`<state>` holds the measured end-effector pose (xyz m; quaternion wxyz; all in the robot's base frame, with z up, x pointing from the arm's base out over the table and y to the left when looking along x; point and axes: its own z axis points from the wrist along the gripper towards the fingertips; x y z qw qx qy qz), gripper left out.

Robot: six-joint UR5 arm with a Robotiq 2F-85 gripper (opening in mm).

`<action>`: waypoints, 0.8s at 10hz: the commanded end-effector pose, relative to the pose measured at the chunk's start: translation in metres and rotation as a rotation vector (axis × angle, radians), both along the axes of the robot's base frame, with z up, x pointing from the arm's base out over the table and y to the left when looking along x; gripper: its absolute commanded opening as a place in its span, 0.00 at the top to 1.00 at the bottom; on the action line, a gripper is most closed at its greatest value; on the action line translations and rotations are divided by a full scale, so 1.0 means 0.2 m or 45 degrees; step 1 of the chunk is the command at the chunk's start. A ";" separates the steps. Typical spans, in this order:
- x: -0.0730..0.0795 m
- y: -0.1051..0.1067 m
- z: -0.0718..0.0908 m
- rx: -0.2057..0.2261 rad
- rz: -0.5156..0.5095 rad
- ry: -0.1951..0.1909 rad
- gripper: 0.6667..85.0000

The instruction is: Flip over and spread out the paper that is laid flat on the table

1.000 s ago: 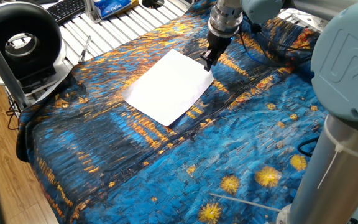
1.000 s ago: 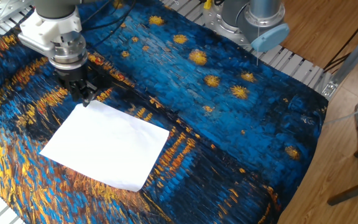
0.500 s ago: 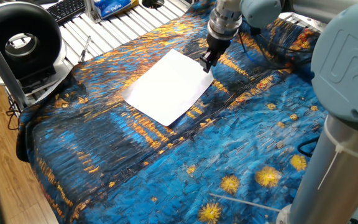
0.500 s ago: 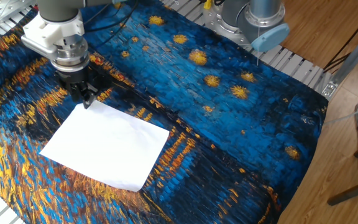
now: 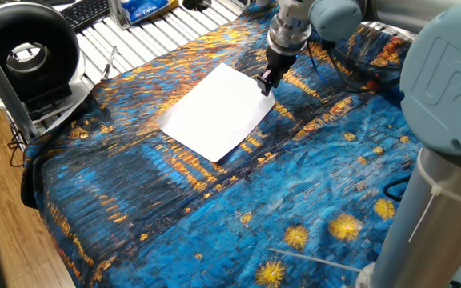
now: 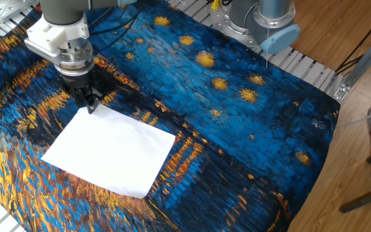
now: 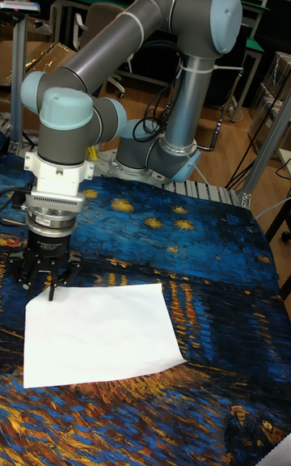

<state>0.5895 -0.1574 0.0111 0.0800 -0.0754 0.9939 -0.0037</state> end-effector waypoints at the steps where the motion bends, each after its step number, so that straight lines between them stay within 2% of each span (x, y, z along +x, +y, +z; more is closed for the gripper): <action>1: -0.02 -0.01 -0.02 0.001 -0.015 0.003 0.54; 7: -0.06 -0.06 -0.02 -0.043 -0.051 0.049 0.68; 8: -0.07 -0.07 -0.02 -0.055 -0.059 0.056 0.75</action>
